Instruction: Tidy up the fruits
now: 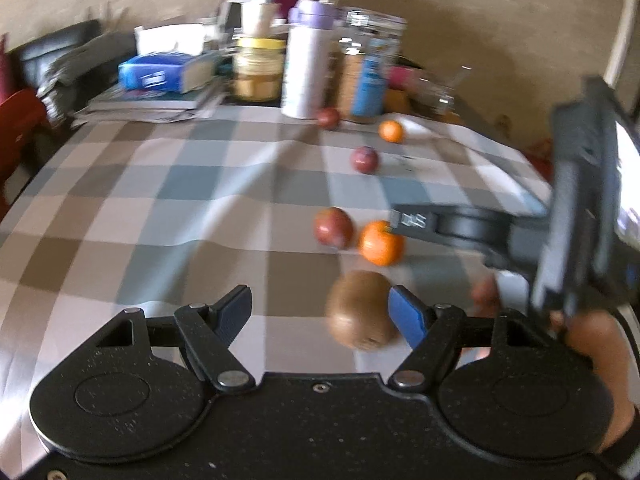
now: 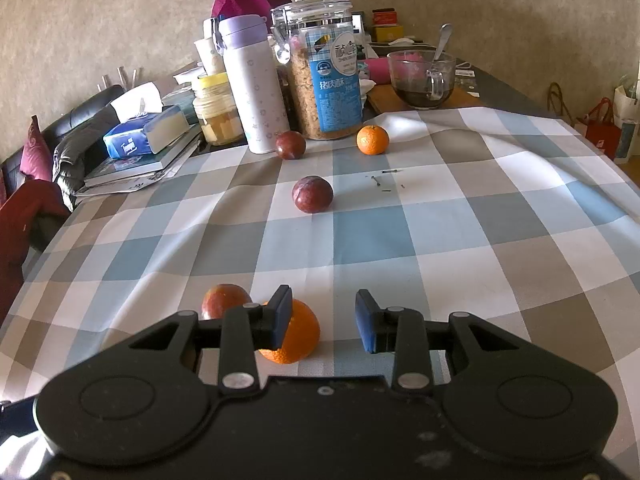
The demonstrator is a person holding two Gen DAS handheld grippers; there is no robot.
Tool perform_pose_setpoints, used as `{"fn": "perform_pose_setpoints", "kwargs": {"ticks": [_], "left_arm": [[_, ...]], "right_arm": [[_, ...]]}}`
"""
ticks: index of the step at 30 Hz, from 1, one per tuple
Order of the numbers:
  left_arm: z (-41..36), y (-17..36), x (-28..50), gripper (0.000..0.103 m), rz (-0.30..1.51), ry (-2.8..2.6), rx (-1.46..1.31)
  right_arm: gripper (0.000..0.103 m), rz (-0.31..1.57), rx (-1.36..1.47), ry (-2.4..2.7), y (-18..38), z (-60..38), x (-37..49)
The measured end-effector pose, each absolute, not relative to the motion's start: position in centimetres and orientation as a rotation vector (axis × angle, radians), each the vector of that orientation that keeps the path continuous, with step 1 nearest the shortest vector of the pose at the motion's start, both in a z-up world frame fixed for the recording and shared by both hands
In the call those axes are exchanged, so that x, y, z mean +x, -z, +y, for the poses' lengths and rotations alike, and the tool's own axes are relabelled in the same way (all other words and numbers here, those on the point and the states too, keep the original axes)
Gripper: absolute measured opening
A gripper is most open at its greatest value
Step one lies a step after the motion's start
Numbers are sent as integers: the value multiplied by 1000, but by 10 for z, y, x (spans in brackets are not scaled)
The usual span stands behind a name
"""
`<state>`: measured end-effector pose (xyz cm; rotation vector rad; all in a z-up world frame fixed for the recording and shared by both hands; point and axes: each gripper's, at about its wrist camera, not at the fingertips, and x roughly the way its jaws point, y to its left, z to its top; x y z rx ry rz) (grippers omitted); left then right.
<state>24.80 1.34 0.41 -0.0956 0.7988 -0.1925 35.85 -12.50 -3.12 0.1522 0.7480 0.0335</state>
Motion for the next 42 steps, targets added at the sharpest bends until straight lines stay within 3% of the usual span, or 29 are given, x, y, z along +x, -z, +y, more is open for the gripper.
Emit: {"fn": "perform_pose_setpoints", "kwargs": {"ticks": [19, 34, 42], "left_arm": [[-27, 22, 265, 81, 868, 191, 71], [27, 26, 270, 80, 892, 23, -134], [31, 22, 269, 80, 871, 20, -151]], "right_arm": [[35, 736, 255, 3, 24, -164, 354], [35, 767, 256, -136, 29, -145, 359], [39, 708, 97, -81, 31, -119, 354]]}}
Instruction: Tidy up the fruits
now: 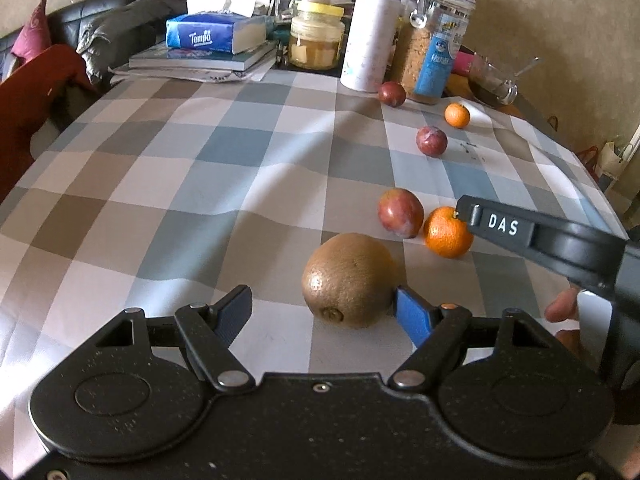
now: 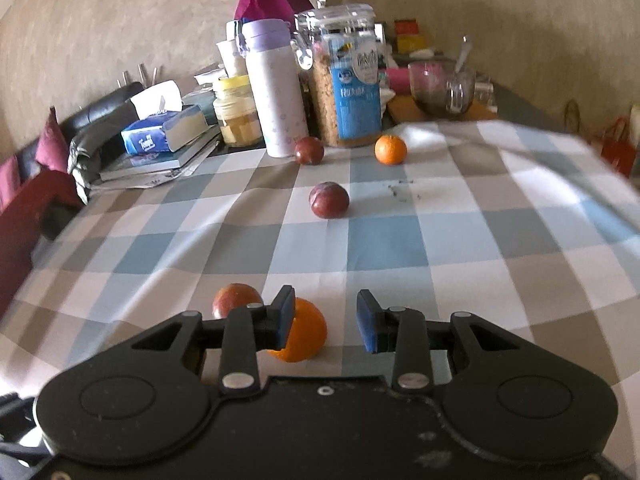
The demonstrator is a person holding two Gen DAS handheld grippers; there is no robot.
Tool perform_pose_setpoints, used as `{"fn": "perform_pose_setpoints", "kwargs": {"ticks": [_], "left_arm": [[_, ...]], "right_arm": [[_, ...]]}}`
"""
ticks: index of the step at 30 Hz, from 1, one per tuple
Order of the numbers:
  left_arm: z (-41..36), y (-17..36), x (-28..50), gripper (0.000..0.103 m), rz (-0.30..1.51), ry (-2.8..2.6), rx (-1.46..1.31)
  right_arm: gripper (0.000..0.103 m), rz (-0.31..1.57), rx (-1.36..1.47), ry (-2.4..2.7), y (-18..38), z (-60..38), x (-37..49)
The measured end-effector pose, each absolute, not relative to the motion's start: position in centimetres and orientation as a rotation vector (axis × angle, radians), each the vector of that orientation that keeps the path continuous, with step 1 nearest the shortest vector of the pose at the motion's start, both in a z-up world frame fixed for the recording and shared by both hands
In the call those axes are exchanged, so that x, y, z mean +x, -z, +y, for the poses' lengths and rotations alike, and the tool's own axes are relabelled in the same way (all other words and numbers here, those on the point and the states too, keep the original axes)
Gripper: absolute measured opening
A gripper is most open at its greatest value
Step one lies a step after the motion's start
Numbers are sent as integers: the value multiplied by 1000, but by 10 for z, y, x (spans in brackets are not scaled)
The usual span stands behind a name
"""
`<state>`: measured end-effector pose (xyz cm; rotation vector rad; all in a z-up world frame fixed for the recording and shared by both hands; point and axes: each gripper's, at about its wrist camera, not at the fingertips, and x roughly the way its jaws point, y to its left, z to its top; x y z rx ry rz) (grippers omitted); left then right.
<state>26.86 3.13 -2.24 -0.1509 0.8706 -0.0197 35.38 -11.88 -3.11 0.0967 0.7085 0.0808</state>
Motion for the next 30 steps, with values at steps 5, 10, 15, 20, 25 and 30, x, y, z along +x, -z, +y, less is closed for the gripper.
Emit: {"fn": "perform_pose_setpoints", "kwargs": {"ticks": [5, 10, 15, 20, 25, 30], "left_arm": [[32, 23, 272, 80, 872, 22, -156], [31, 22, 270, 80, 858, 13, -149], [31, 23, 270, 80, 863, 14, -151], [35, 19, 265, 82, 819, -34, -155], [35, 16, 263, 83, 785, -80, -132], [34, 13, 260, 81, 762, -121, -108]], "right_arm": [[47, 702, 75, -49, 31, -118, 355], [52, 727, 123, -3, 33, -128, 358], [53, 745, 145, -61, 32, -132, 354], [53, 740, 115, -112, 31, -124, 349], [52, 775, 112, -181, 32, -116, 346], [52, 819, 156, -211, 36, -114, 352]]}}
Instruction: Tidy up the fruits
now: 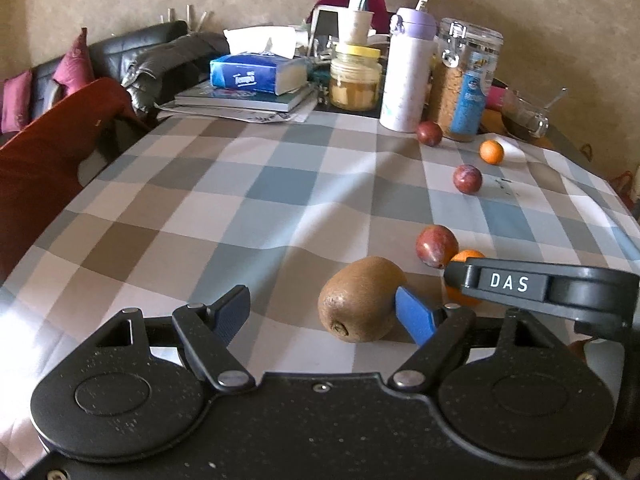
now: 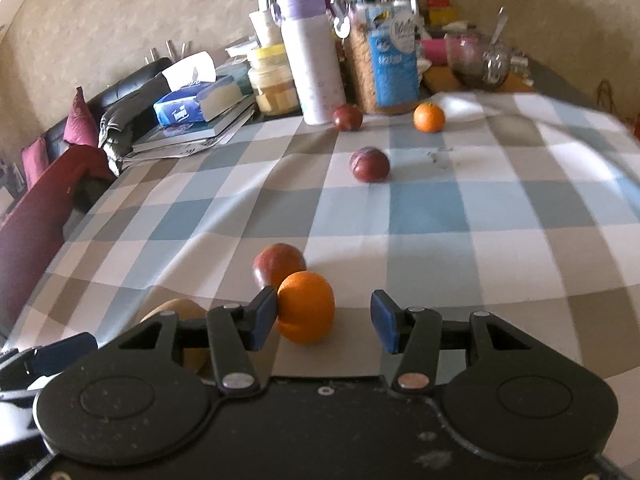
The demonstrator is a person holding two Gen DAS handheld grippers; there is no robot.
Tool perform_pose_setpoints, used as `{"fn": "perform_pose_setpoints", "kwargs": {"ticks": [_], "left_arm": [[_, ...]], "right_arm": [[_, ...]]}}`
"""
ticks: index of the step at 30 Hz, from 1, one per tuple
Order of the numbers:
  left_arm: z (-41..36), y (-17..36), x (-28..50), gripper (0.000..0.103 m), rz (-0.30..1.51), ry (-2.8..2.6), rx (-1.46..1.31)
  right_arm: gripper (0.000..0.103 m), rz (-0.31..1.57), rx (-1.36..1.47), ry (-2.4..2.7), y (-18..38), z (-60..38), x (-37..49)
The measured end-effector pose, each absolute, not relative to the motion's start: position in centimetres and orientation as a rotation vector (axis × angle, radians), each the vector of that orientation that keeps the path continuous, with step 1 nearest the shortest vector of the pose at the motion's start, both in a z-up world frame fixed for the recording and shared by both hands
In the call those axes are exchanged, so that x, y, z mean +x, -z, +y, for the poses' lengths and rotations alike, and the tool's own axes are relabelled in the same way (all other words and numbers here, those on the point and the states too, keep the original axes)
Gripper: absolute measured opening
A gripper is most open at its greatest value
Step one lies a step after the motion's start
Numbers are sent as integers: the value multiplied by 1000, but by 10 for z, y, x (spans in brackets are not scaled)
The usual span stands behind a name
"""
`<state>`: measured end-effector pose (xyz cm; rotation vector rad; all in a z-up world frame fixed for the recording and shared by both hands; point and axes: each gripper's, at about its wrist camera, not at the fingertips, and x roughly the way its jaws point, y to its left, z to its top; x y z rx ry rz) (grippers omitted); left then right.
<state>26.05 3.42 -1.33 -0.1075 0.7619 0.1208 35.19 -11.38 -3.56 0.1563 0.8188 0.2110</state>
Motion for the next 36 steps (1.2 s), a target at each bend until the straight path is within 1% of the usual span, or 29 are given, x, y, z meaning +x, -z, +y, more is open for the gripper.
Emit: {"fn": "perform_pose_setpoints", "kwargs": {"ticks": [3, 5, 7, 8, 9, 16, 27, 36], "left_arm": [[39, 14, 263, 76, 777, -118, -134], [44, 15, 264, 76, 789, -112, -165], [49, 16, 265, 76, 803, -97, -202], [51, 17, 266, 76, 810, -93, -214], [51, 17, 267, 76, 814, -91, -219], [48, 18, 269, 76, 814, -89, -199], [41, 19, 278, 77, 816, -79, -162], [38, 25, 291, 77, 857, -71, -134]], "right_arm": [[52, 879, 215, -243, 41, -115, 359], [52, 890, 227, -250, 42, -114, 360], [44, 887, 222, -263, 41, -113, 360], [34, 890, 221, -281, 41, -112, 359], [34, 889, 216, -296, 41, -110, 358], [34, 837, 137, -253, 36, -106, 348], [34, 806, 151, -234, 31, -117, 343], [34, 788, 131, -195, 32, -118, 342]]}}
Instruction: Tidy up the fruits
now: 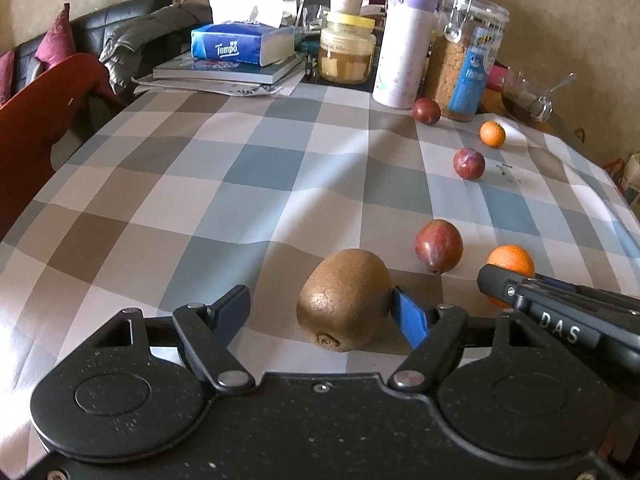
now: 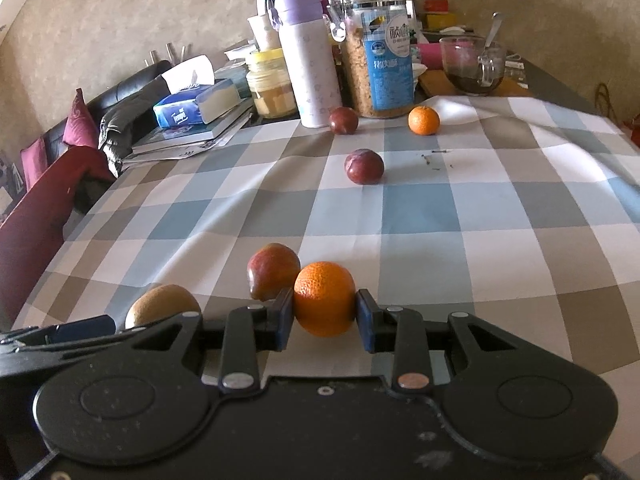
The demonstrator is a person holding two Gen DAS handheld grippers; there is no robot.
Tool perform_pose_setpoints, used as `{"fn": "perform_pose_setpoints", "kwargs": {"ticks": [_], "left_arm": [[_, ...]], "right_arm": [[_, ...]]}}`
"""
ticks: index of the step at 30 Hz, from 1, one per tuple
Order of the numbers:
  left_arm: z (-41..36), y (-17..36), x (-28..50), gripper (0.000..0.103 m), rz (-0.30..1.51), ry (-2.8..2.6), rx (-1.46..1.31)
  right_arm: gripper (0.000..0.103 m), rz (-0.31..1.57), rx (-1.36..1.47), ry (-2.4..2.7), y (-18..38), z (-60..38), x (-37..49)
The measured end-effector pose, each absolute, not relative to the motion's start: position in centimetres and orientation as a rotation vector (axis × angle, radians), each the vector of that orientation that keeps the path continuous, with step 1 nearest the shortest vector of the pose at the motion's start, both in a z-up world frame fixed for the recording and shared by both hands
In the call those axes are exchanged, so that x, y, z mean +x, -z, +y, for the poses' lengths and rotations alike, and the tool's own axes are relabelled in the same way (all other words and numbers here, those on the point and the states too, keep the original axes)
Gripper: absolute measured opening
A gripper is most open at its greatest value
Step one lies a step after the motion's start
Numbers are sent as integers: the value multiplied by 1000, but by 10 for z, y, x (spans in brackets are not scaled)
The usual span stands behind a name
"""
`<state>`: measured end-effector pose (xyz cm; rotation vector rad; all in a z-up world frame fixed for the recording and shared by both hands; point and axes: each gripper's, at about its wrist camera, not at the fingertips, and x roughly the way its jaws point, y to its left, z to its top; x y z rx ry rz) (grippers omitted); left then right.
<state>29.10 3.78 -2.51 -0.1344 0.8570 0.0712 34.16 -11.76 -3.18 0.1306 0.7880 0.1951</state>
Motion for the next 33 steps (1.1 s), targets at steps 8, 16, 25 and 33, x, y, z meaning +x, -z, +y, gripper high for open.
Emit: {"fn": "perform_pose_setpoints", "kwargs": {"ticks": [8, 16, 25, 33], "left_arm": [[28, 21, 293, 75, 847, -90, -69], [16, 21, 295, 55, 853, -47, -11], [32, 2, 283, 55, 932, 32, -118], [34, -34, 252, 55, 964, 56, -67]], "right_arm": [[34, 785, 124, -196, 32, -117, 341], [34, 780, 125, -177, 32, -119, 341], [34, 732, 151, -149, 24, -129, 331], [34, 728, 221, -112, -7, -159, 294]]}}
